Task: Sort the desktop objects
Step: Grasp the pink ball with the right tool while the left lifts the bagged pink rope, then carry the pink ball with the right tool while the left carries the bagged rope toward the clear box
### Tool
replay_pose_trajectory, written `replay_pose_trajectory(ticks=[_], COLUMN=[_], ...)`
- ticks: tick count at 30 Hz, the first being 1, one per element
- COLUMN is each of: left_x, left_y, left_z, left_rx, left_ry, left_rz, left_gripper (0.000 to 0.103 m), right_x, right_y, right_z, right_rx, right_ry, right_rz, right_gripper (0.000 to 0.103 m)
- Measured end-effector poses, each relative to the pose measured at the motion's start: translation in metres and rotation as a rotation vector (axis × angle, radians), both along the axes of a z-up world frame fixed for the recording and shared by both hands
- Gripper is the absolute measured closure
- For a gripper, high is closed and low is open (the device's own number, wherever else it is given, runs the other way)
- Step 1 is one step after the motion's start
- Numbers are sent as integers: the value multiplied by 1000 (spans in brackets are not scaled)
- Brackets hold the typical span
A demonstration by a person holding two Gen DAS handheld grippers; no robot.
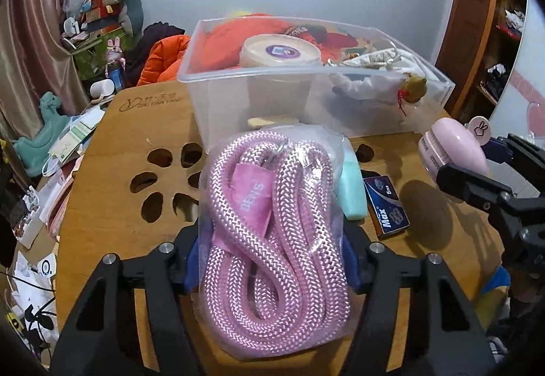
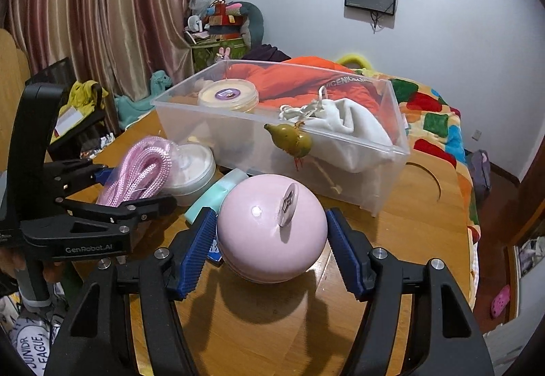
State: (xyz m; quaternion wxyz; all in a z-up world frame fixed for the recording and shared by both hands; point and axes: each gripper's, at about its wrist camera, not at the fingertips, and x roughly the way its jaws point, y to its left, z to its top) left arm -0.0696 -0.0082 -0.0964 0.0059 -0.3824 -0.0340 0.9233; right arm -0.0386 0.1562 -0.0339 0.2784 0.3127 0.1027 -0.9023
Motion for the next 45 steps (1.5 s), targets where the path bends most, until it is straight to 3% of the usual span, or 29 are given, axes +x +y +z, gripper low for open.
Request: replay_pose_trajectory(ticks=[10,21,34,45], left_x=[21,26,11,-11], left_y=[-3,-18,-45,-50], left_z=[24,58,84,94], left_rx=[-1,83,115,133], left_ry=[87,165,234,274], left_rz=[-32,-13,56,56], left_gripper=[46,46,46,46], right_x=[-6,-3,-19,-41], right_y=[6,13,19,25], right_z=[8,28,49,59], right_rx=[-45,-82,-111,-111], right_ry=[-19,7,42,69], right_rz=[-14,-18,-46,-85], right_gripper=[41,41,40,40])
